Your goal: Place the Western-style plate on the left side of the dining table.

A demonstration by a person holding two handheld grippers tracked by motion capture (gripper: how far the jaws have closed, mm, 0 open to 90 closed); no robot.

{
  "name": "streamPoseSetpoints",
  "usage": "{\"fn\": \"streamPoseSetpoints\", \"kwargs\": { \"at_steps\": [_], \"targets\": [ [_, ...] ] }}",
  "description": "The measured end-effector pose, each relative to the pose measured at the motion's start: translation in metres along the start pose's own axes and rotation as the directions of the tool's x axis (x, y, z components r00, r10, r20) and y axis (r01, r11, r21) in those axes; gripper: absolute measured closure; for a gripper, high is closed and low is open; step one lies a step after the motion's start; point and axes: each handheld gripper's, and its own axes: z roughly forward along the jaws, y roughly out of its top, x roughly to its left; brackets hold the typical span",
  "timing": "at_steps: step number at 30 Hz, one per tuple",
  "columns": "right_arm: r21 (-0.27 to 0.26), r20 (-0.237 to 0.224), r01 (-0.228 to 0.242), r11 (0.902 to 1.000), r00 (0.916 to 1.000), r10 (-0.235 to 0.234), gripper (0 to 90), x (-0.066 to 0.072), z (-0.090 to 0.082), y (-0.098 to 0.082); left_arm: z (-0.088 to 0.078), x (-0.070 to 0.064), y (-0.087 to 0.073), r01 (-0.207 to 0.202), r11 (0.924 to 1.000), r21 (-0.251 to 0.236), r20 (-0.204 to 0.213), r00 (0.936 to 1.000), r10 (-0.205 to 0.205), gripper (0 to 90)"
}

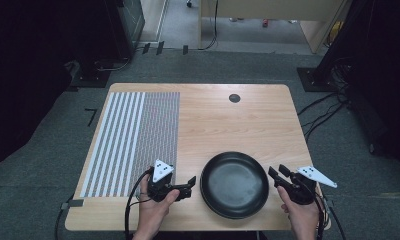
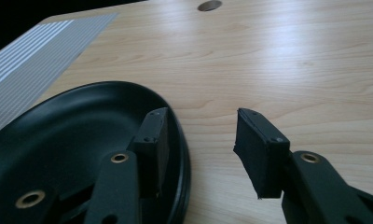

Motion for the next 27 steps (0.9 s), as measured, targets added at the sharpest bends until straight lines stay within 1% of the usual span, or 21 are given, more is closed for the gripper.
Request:
{"fn": "streamPoseSetpoints", "kwargs": {
  "at_steps": [1, 3, 5, 7, 9, 10, 12, 13, 14, 16, 17, 18, 19, 20, 22, 24, 25, 26, 27],
  "targets": [
    [-0.001, -0.008, 0.006, 1.0000, 0.9999, -0.006, 56.4, 0.001, 0.001, -0.001, 0.001, -0.001, 0.000, 0.005, 1.0000, 0.005, 0.013, 0.9999, -0.005, 9.8],
    [0.008, -0.031, 0.001, 1.0000, 0.9995, -0.001, 58.8, 0.004, 0.003, -0.003, 0.003, -0.003, -0.002, 0.007, 0.9999, 0.012, 0.031, 0.9995, -0.007, 9.9],
    [0.041, -0.045, -0.015, 0.9990, 0.9988, 0.017, 59.4, 0.006, 0.006, -0.005, 0.006, -0.007, -0.004, -0.001, 0.9998, 0.021, 0.036, 0.9993, 0.000, 10.5],
    [0.060, -0.034, -0.027, 0.9978, 0.9990, 0.029, 60.7, 0.006, 0.008, -0.008, 0.008, -0.010, -0.006, -0.008, 0.9996, 0.028, 0.050, 0.9987, 0.006, 13.4],
    [0.059, -0.022, -0.036, 0.9976, 0.9991, 0.037, 68.1, 0.007, 0.008, -0.010, 0.010, -0.013, -0.007, -0.013, 0.9994, 0.032, 0.070, 0.9975, 0.010, 14.5],
    [0.070, -0.027, -0.056, 0.9959, 0.9979, 0.058, 70.1, 0.007, 0.008, -0.011, 0.011, -0.014, -0.008, -0.011, 0.9993, 0.036, 0.077, 0.9970, 0.008, 15.5],
    [0.074, -0.046, -0.079, 0.9942, 0.9955, 0.083, 74.7, 0.007, 0.008, -0.012, 0.014, -0.015, -0.011, 0.005, 0.9991, 0.043, 0.090, 0.9959, -0.009, 21.1],
    [0.075, -0.049, -0.090, 0.9931, 0.9944, 0.093, 76.2, 0.007, 0.009, -0.013, 0.015, -0.016, -0.012, 0.016, 0.9986, 0.051, 0.099, 0.9948, -0.021, 23.2],
    [0.078, -0.041, -0.096, 0.9924, 0.9942, 0.099, 77.0, 0.007, 0.009, -0.013, 0.017, -0.016, -0.013, 0.036, 0.9974, 0.063, 0.111, 0.9929, -0.043, 25.6],
    [0.105, -0.014, -0.102, 0.9892, 0.9945, 0.104, 77.9, 0.006, 0.010, -0.014, 0.020, -0.015, -0.016, 0.084, 0.9925, 0.090, 0.146, 0.9846, -0.096, 33.2],
    [0.109, -0.007, -0.111, 0.9878, 0.9936, 0.113, 79.3, 0.006, 0.010, -0.015, 0.021, -0.015, -0.017, 0.086, 0.9916, 0.096, 0.140, 0.9851, -0.099, 35.4],
    [0.117, -0.007, -0.125, 0.9852, 0.9919, 0.127, 81.2, 0.005, 0.011, -0.016, 0.023, -0.016, -0.019, 0.078, 0.9918, 0.101, 0.127, 0.9878, -0.091, 37.6],
    [0.122, -0.013, -0.137, 0.9830, 0.9901, 0.140, 84.0, 0.006, 0.011, -0.017, 0.024, -0.017, -0.020, 0.077, 0.9912, 0.108, 0.126, 0.9879, -0.090, 41.2],
    [0.122, -0.013, -0.137, 0.9830, 0.9901, 0.140, 84.0, 0.006, 0.011, -0.017, 0.025, -0.017, -0.021, 0.085, 0.9900, 0.113, 0.134, 0.9860, -0.099, 41.2],
    [0.122, -0.002, -0.135, 0.9832, 0.9906, 0.137, 84.4, 0.007, 0.011, -0.017, 0.027, -0.018, -0.023, 0.083, 0.9887, 0.125, 0.139, 0.9852, -0.100, 43.9],
    [0.118, -0.001, -0.135, 0.9838, 0.9907, 0.136, 84.5, 0.007, 0.011, -0.017, 0.030, -0.019, -0.025, 0.083, 0.9871, 0.137, 0.149, 0.9835, -0.103, 46.4],
    [0.116, -0.005, -0.145, 0.9826, 0.9891, 0.147, 84.8, 0.006, 0.011, -0.018, 0.032, -0.020, -0.026, 0.080, 0.9866, 0.142, 0.152, 0.9830, -0.102, 49.1],
    [0.116, -0.005, -0.145, 0.9826, 0.9891, 0.147, 84.8, 0.006, 0.011, -0.018, 0.032, -0.021, -0.027, 0.079, 0.9866, 0.143, 0.157, 0.9823, -0.102, 49.1],
    [0.114, -0.014, -0.162, 0.9802, 0.9862, 0.165, 85.2, 0.005, 0.011, -0.018, 0.032, -0.022, -0.027, 0.077, 0.9869, 0.142, 0.165, 0.9812, -0.100, 53.9]
  ]
}}
